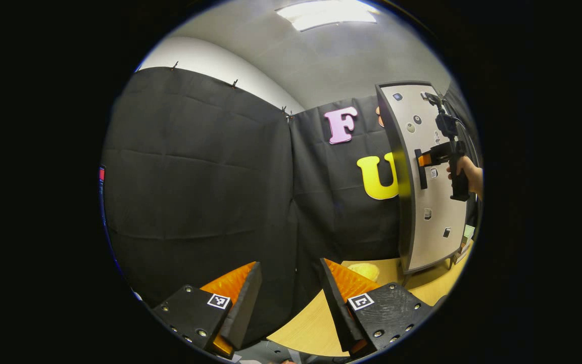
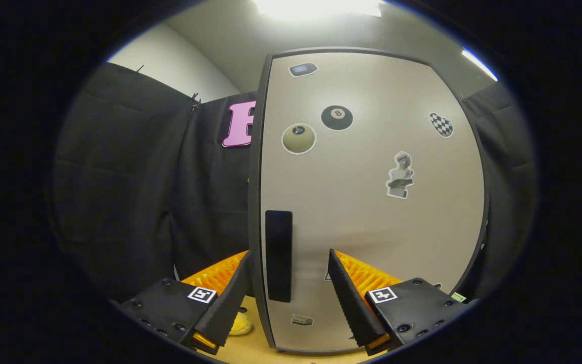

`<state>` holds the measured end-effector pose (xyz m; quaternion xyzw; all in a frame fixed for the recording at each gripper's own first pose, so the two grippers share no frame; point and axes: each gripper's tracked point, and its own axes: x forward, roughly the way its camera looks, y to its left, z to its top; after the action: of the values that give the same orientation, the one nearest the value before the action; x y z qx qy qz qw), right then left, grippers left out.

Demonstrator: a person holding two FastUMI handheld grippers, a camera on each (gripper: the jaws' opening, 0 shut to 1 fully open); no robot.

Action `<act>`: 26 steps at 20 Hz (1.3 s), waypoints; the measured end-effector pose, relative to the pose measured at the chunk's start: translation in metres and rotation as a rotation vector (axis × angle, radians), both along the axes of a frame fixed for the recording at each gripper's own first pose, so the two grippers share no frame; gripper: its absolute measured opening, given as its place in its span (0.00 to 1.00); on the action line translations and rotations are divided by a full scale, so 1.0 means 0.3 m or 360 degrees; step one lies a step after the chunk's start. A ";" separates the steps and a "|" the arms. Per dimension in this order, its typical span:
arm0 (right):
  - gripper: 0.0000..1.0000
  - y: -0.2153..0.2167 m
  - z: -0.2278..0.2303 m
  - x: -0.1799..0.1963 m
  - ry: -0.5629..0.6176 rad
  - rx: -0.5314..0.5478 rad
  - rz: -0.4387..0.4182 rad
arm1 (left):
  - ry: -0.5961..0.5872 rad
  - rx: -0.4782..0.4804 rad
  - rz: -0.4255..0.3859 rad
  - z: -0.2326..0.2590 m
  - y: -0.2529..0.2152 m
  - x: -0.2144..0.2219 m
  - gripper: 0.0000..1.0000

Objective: Open the cabinet door with the right hand, grasp the bottle in the cabinet with the left hand and place it on the coaster, then close the cabinet door with the right hand.

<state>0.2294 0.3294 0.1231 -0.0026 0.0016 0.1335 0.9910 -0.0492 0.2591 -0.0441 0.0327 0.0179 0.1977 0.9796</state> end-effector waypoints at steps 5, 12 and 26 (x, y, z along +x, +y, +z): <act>0.82 0.040 -0.036 0.070 0.0077 -0.0042 -0.0005 | -0.0007 0.0010 -0.0019 -0.008 -0.017 -0.015 0.66; 0.57 0.088 -0.055 0.117 0.0200 -0.0021 -0.0002 | -0.0003 -0.0022 -0.0052 -0.027 -0.044 -0.016 0.64; 0.18 0.071 -0.048 0.042 0.0265 -0.0037 0.0137 | -0.0048 -0.0033 -0.0164 -0.009 -0.089 0.108 0.64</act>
<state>0.2420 0.3507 0.1086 -0.0031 0.0853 0.1758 0.9807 -0.0169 0.2324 -0.0469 0.0204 0.0036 0.1472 0.9889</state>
